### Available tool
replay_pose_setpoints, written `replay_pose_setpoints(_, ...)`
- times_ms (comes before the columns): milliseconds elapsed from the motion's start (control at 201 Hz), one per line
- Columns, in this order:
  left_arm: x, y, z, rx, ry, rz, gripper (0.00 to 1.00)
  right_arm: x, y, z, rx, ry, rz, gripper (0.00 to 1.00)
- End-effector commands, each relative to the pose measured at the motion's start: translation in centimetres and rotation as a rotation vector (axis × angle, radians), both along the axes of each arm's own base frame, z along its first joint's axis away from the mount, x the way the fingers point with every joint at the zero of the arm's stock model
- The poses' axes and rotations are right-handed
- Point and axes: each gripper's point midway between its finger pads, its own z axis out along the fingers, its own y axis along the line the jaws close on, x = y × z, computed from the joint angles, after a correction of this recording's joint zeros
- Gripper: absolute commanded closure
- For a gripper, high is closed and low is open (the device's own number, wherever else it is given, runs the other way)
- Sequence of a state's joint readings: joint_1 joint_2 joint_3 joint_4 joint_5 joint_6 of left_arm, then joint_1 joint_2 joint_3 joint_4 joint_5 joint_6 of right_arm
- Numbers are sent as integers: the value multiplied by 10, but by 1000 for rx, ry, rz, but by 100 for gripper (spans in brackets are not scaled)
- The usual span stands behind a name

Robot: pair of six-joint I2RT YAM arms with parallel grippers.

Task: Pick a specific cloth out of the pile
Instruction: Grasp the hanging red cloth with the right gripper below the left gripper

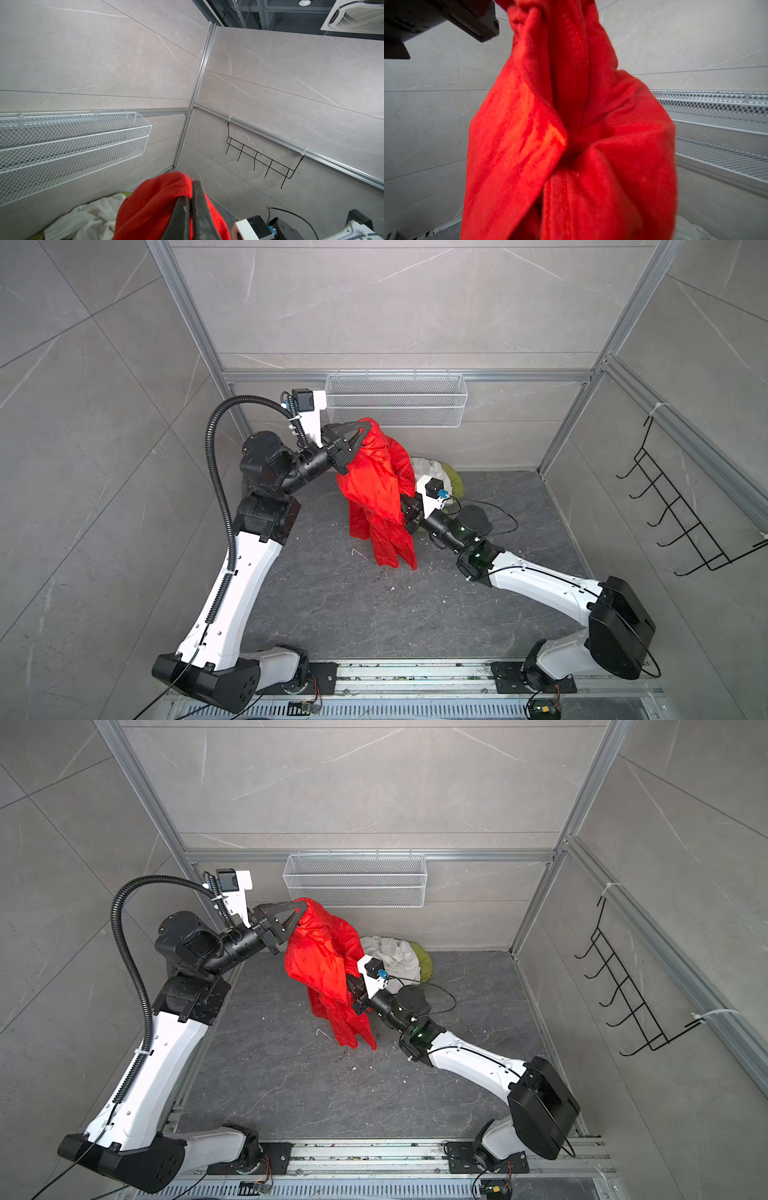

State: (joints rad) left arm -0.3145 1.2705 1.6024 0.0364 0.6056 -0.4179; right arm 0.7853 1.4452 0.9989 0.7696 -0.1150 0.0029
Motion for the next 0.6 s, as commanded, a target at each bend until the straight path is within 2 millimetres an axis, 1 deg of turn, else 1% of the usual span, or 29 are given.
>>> replay_pose_setpoints(0,-29,8,33,-16,-116,2,100,-12,-13,30,31,-55,-18,100)
replay_pose_setpoints(159,-36,9,35,-16,-121,-5,100,-19,-20,42,29,-66,-22,100)
replay_pose_setpoints(239,-39,6,35,-9,-123,-18,100,-22,-23,47,29,-69,-22,100)
replay_pose_setpoints(379,-47,-2,32,20,-128,-14,100,-27,-29,51,26,-64,-24,100)
replay_pose_setpoints(593,-67,-9,25,50,-126,-15,100,-40,-41,55,20,-53,-21,100)
